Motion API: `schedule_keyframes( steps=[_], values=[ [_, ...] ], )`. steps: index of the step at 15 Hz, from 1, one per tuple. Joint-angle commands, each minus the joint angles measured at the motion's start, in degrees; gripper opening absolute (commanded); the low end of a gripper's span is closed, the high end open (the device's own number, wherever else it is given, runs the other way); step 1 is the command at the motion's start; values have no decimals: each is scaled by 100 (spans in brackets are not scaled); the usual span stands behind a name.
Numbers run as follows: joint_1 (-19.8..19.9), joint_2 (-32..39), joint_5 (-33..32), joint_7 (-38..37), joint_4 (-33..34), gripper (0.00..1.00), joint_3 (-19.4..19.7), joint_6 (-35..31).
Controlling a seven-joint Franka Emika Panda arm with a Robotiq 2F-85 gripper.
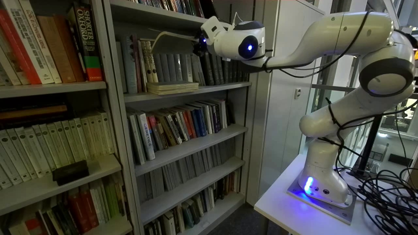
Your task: Pick up the book and place it on the other books on the shelf
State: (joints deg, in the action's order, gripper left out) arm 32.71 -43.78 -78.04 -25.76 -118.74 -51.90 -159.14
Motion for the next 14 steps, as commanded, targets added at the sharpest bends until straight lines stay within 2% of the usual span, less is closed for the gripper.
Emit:
schedule_keyframes(
  steps=[1,14],
  values=[
    [167,196,-105,-12,-99,4,-194,-102],
    [684,687,-111,156,-340,4,-718,-49]
  ],
)
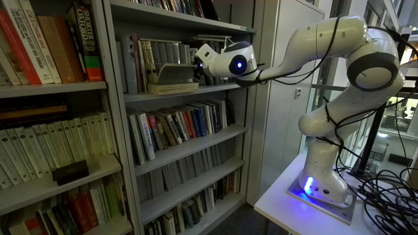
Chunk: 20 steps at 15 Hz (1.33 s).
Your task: Pick up the book and place it on the other books on the shelf
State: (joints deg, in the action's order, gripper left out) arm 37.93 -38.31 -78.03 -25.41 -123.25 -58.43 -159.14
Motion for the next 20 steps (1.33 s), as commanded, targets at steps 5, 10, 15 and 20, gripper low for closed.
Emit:
schedule_keyframes(
  steps=[5,10,15,20],
  values=[
    [220,290,-55,199,-45,4,-217,-51],
    [198,395,-22,282,-166,4,-244,-41],
    [155,480,12,382,-254,4,-242,-54],
    [71,526,19,402,-303,4,-247,-108]
  ],
)
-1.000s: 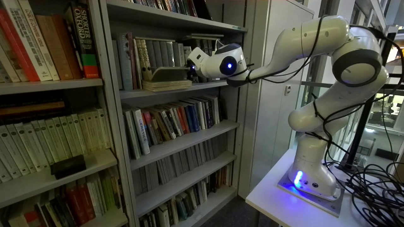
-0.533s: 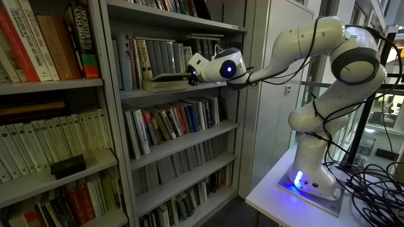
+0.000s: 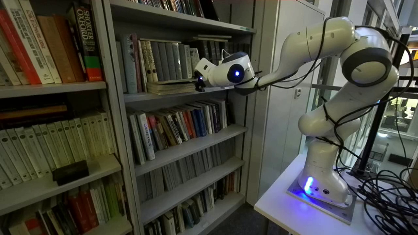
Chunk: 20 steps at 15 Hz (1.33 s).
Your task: Pick up the book and place it on the other books on the shelf
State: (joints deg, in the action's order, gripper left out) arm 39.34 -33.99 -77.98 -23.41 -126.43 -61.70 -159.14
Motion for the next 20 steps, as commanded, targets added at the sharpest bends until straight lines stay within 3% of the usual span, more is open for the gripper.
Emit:
schedule_keyframes(
  steps=[1,9,10,11,18,20],
  values=[
    [-83,88,11,195,3,4,84,-118],
    [-272,66,36,212,-151,4,141,-158],
    [-293,77,58,229,-157,28,145,-147],
    [-315,90,61,246,-158,41,158,-162],
    [-435,112,65,270,-148,94,203,-202],
    [-471,102,64,254,-144,100,221,-219]
  ],
)
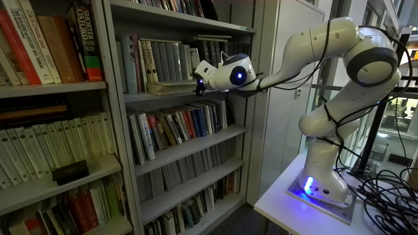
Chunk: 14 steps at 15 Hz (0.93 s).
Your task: Pick up the book and place it on the other books on the shelf
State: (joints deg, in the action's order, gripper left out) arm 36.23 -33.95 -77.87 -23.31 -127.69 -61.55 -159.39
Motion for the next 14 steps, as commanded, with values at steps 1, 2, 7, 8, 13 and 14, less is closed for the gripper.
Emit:
schedule_keyframes(
  steps=[1,2,7,8,13,14],
  values=[
    [-203,87,56,200,-20,100,239,-228],
    [-243,63,58,170,-23,100,269,-257],
    [-531,-19,85,90,-86,100,491,-397],
    [-583,-21,89,88,-98,100,519,-394],
    [-668,17,11,58,-50,100,508,-364],
    [-645,48,-4,74,-20,100,480,-354]
  ],
)
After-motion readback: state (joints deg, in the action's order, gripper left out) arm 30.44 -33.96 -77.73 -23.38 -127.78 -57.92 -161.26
